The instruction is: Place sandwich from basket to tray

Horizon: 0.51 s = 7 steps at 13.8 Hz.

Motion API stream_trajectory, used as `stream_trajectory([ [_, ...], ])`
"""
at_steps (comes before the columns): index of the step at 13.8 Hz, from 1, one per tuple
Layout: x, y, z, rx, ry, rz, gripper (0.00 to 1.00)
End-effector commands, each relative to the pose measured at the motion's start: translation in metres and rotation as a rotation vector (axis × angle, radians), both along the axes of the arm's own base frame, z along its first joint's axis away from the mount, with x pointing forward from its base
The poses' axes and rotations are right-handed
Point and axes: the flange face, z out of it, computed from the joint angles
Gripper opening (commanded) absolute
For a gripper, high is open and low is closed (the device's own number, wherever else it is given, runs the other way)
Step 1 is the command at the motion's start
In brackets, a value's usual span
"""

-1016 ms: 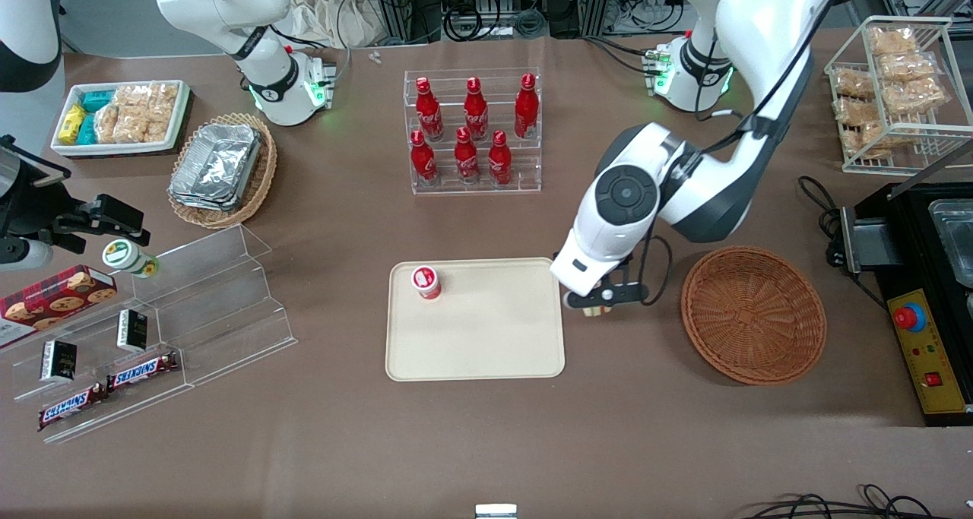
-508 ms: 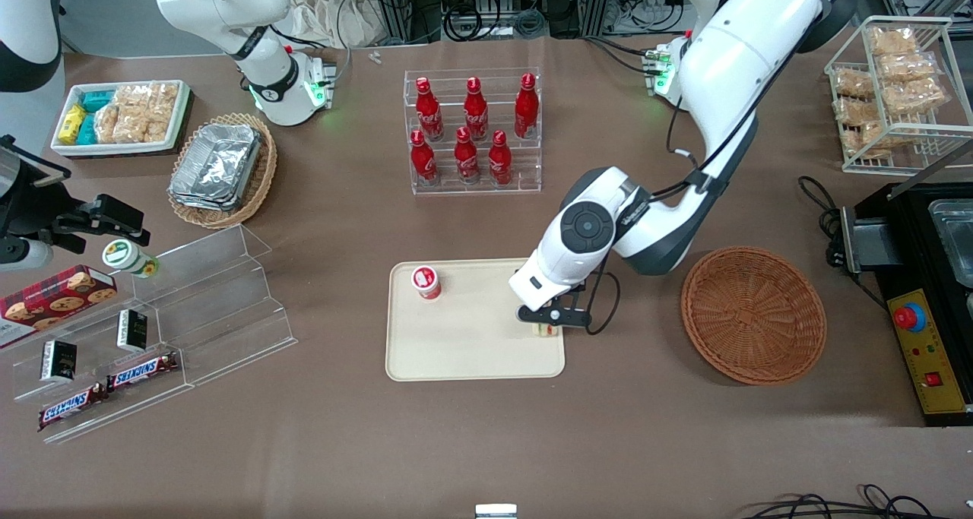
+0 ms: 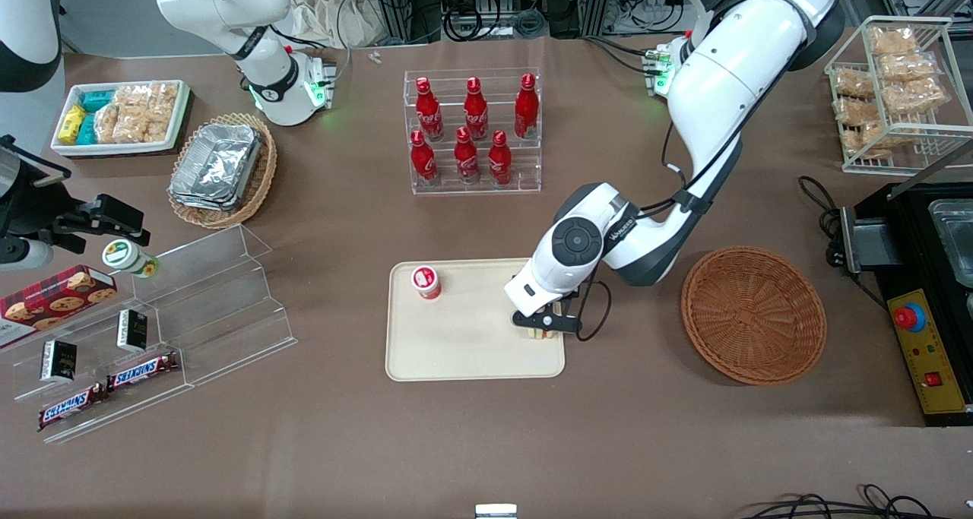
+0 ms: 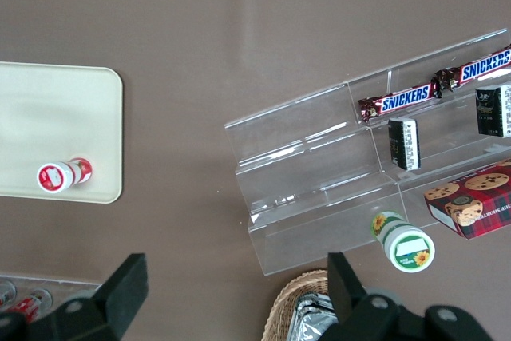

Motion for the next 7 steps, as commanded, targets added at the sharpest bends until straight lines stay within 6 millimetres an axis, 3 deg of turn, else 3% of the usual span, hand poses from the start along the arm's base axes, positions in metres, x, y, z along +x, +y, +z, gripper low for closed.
stream_trajectory([
  [1, 0.006, -0.005, 0.010, 0.001, -0.029, 0.005, 1.00],
  [3, 0.008, 0.001, 0.014, 0.010, -0.026, 0.014, 1.00],
  [5, 0.015, 0.022, 0.033, 0.051, 0.001, 0.021, 1.00],
  [7, 0.016, 0.039, 0.073, 0.093, 0.004, -0.012, 1.00],
])
